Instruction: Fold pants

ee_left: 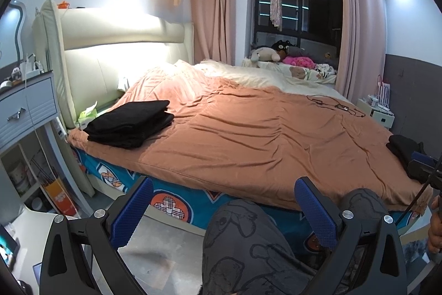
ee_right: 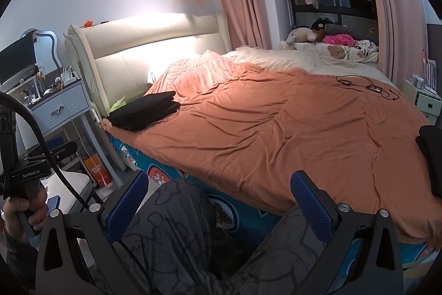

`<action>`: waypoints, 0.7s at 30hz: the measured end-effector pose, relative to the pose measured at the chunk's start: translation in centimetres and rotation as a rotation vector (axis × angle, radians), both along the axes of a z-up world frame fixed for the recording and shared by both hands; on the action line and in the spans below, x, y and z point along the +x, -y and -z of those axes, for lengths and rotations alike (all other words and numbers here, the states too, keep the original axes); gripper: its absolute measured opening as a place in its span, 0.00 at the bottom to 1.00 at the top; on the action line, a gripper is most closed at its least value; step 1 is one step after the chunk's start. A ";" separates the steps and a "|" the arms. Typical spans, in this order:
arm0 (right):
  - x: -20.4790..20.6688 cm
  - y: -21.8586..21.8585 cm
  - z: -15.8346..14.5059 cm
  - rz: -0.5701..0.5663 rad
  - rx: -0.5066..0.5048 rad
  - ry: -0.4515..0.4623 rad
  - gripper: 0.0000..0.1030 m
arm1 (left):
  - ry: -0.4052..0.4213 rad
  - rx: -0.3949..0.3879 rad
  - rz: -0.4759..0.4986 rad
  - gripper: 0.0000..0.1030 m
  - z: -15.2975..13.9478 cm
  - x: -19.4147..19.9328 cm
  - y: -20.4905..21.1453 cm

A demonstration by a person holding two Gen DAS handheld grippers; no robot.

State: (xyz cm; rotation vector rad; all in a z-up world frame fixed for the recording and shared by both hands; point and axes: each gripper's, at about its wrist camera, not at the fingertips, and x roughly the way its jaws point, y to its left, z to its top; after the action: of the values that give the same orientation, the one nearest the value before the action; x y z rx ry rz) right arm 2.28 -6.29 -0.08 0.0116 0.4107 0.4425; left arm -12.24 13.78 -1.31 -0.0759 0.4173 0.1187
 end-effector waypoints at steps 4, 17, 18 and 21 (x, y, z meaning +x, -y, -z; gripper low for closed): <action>0.2 0.0 -0.1 -0.003 -0.001 0.001 1.00 | 0.005 -0.005 -0.002 1.00 -0.1 -0.2 0.0; 0.0 -0.1 0.1 -0.004 0.001 -0.002 1.00 | -0.003 -0.013 -0.003 1.00 0.0 -0.1 -0.4; 0.0 0.0 0.1 -0.004 0.003 -0.002 1.00 | -0.003 -0.012 -0.002 1.00 0.0 -0.2 -0.4; 0.0 0.0 0.0 -0.001 0.008 -0.003 1.00 | -0.002 -0.012 0.001 1.00 -0.1 -0.2 -0.4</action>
State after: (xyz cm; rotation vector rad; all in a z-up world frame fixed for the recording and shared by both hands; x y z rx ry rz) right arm 2.24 -6.33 -0.11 0.0202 0.4119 0.4449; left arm -12.48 14.17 -1.25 -0.0869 0.4200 0.1150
